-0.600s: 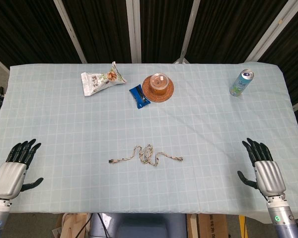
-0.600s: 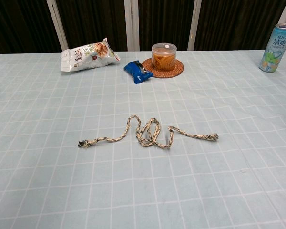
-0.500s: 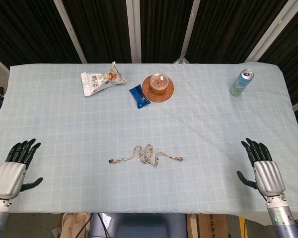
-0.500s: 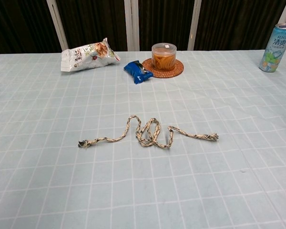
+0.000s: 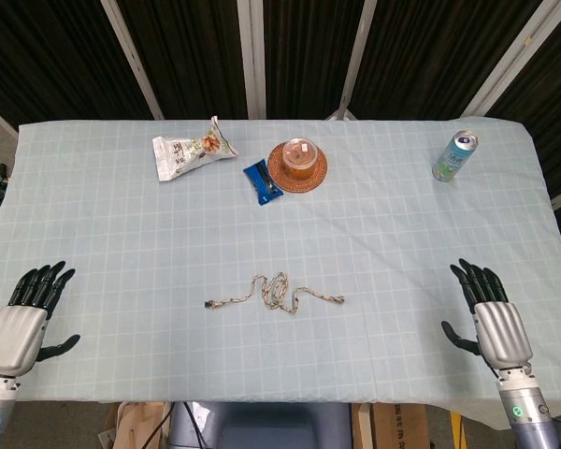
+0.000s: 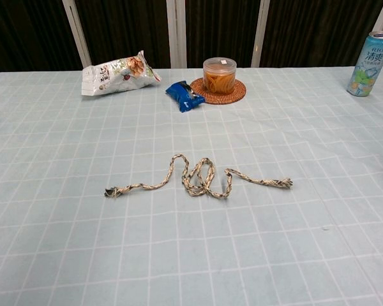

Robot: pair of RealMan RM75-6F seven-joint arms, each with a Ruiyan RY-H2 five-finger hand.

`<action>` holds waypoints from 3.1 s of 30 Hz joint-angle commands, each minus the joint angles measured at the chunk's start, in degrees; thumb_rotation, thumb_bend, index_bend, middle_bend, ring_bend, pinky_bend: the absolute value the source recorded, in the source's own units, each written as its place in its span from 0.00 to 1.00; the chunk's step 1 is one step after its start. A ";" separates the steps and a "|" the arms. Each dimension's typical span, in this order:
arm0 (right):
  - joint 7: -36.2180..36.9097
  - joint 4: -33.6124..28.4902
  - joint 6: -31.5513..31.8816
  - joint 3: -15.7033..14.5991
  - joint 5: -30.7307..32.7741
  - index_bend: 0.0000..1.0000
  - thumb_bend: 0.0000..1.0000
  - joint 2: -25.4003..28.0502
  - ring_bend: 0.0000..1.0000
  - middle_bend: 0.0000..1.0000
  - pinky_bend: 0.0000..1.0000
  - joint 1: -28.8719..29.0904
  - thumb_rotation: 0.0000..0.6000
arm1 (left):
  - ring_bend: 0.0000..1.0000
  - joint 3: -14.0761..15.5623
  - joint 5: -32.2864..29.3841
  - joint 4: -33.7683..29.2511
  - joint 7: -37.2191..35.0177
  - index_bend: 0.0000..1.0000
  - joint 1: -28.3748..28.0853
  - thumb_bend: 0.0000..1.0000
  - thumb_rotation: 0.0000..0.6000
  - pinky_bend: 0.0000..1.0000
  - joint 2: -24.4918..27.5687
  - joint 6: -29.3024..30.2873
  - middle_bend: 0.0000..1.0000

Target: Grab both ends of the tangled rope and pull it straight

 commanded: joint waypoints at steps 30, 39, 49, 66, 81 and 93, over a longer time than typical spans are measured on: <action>-19.47 -7.24 -13.57 8.28 18.57 0.41 0.32 -18.87 0.00 0.17 0.00 15.71 1.00 | 0.00 -0.63 -0.44 0.22 -0.98 0.00 -0.25 0.03 1.00 0.00 0.24 -0.06 0.00; -24.68 0.06 -14.03 8.21 23.45 0.43 0.32 -29.01 0.00 0.17 0.00 18.96 1.00 | 0.00 -0.89 -0.83 0.24 -1.80 0.00 -0.44 0.03 1.00 0.00 0.39 -0.27 0.00; -25.43 6.51 -14.66 9.23 27.25 0.48 0.32 -32.89 0.00 0.18 0.00 20.34 1.00 | 0.00 -1.01 -1.34 0.14 -2.91 0.00 -0.70 0.03 1.00 0.00 0.70 -0.86 0.00; -23.84 7.48 -14.95 8.69 28.23 0.56 0.35 -32.81 0.00 0.21 0.00 20.28 1.00 | 0.00 -0.75 -1.48 -0.50 -2.37 0.00 -0.66 0.03 1.00 0.00 0.61 -1.08 0.00; -23.76 8.48 -14.94 8.87 28.98 0.56 0.42 -33.49 0.00 0.21 0.00 20.75 1.00 | 0.00 -0.89 -1.81 -0.54 -2.98 0.00 -0.74 0.03 1.00 0.00 0.76 -1.20 0.00; -23.96 8.38 -14.96 8.55 29.58 0.56 0.42 -33.56 0.00 0.21 0.00 20.75 1.00 | 0.00 -0.89 -1.89 -0.66 -3.03 0.00 -0.76 0.03 1.00 0.00 0.79 -1.25 0.00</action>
